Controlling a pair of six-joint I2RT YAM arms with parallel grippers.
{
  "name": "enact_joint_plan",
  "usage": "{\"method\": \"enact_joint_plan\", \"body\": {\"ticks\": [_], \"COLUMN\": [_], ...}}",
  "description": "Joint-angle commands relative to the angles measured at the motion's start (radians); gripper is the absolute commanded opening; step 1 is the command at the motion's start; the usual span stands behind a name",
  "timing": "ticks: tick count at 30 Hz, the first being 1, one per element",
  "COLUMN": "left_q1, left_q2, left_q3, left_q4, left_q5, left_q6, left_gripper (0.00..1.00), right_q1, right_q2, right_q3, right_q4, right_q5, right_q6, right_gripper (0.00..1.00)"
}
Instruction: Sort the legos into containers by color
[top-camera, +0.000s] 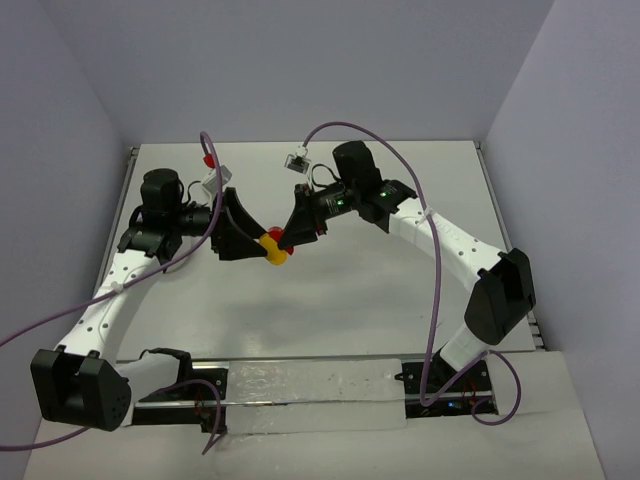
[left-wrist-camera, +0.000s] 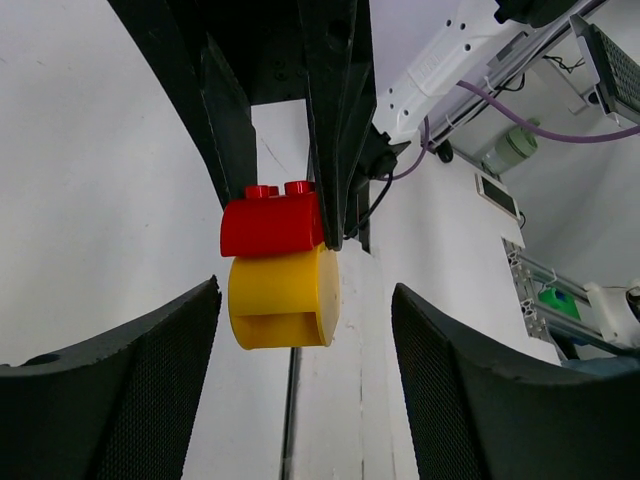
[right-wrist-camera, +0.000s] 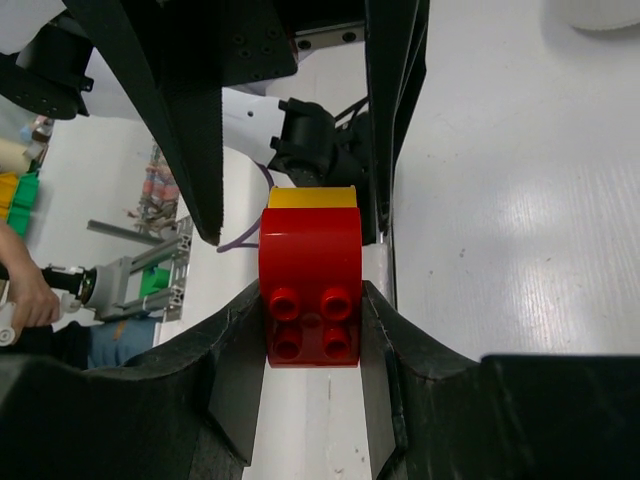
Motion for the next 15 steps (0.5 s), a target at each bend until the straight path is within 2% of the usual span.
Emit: {"method": "enact_joint_plan", "body": {"ticks": [1,3,5,6,8,9,13,15], "left_q1": [-0.012,-0.013,-0.014,-0.014,-0.014,-0.014,-0.014,-0.014], "left_q2": [-0.004,0.000,0.006,0.007,0.009,0.007,0.003,-0.001], "left_q3": [0.006,0.009,0.013,0.011,0.011,0.007,0.008,0.015], "left_q4": [0.027,0.029,0.032,0.032,0.015,0.008,-0.046,-0.075], "left_q5": [-0.006,-0.007,-0.009,-0.009,-0.012,-0.017,-0.030,-0.037], "left_q6": [-0.016,-0.024,-0.029,-0.029,-0.012,-0.008,0.042,0.072], "left_gripper": [0.74,0.69,0.52,0.51,0.27,0.19,0.01,0.00], "right_q1": [0.010,0.012,0.012,0.013,0.012,0.012,0.008,0.005], "right_q2": [0.000,0.002,0.002,0.002,0.003,0.003,0.001,-0.002], "right_q3": [0.072,0.076,0.080,0.081,0.084,0.084,0.085,0.084], "right_q4": [0.014,0.015,0.009,0.006,-0.013,-0.023,-0.048,-0.061], "right_q5": [0.003,0.004,0.007,0.007,0.020,0.023,0.038,0.045], "right_q6": [-0.007,-0.007,-0.010,-0.011,-0.017,-0.020,-0.034,-0.041], "right_gripper": [0.00,0.00,0.00,0.00,0.00,0.00,0.02,0.00]}}
